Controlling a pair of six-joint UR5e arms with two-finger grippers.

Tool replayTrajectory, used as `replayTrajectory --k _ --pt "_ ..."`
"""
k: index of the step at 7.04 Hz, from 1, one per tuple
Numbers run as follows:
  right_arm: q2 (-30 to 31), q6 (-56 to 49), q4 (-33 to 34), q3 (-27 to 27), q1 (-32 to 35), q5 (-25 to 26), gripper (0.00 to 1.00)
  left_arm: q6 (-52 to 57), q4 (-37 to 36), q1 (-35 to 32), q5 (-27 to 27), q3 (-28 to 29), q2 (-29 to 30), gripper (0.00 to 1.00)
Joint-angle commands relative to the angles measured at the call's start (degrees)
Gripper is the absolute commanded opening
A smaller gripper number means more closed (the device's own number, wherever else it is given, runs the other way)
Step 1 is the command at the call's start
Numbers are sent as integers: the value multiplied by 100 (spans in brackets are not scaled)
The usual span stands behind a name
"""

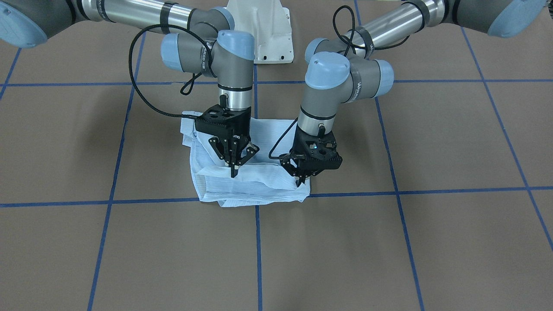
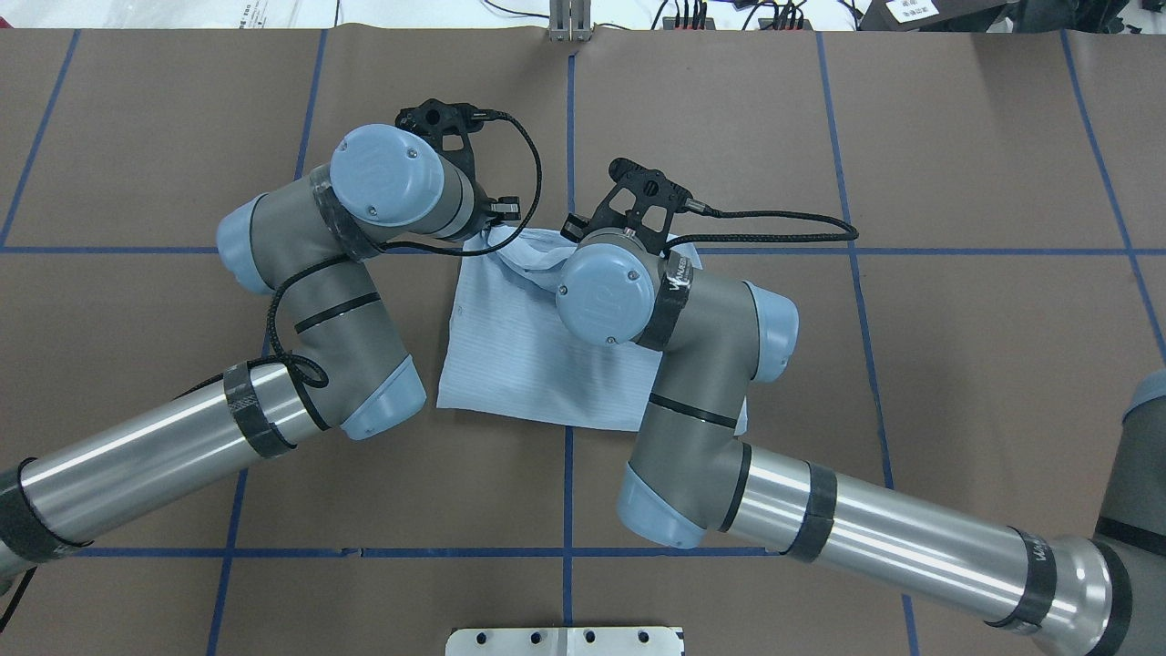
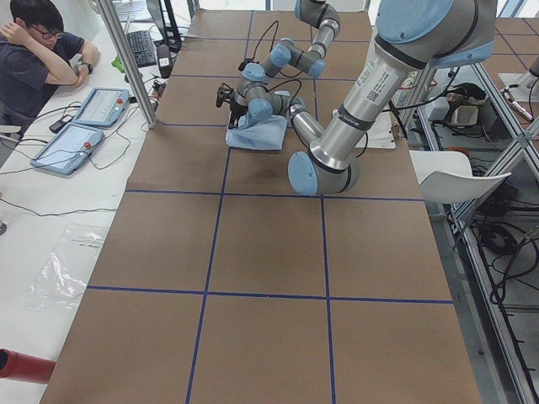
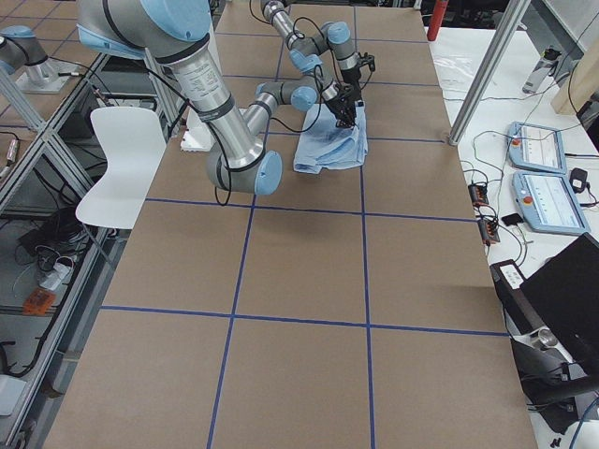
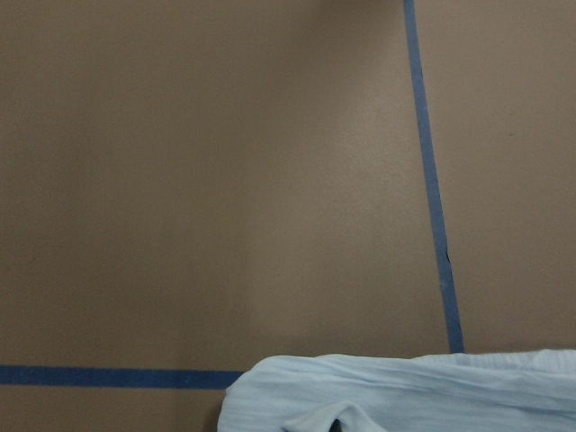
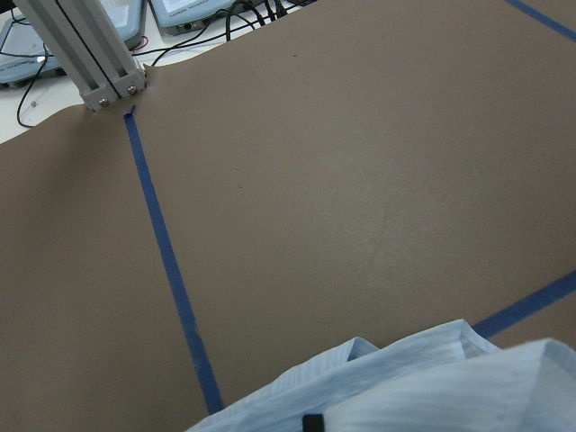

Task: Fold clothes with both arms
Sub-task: 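Lift the near edge with both grippers and fold it away from the robot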

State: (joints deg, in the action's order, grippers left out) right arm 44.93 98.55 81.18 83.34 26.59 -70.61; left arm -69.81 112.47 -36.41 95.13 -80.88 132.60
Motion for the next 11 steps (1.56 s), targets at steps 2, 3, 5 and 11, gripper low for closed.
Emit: replayTrajectory --k 2,3,5,11 --pt "-90 -64 -217 -406 66 -94 0 107 389 -7 -56 512 90 0" --pt "-90 -73 -217 -406 66 -94 0 108 389 -7 -65 512 90 0" --pt "-116 -343 -225 -371 74 -94 99 325 450 -7 -65 416 -14 99" --pt "1035 -1918 -216 1413 698 -1464 100 635 3 327 -213 609 235 100"
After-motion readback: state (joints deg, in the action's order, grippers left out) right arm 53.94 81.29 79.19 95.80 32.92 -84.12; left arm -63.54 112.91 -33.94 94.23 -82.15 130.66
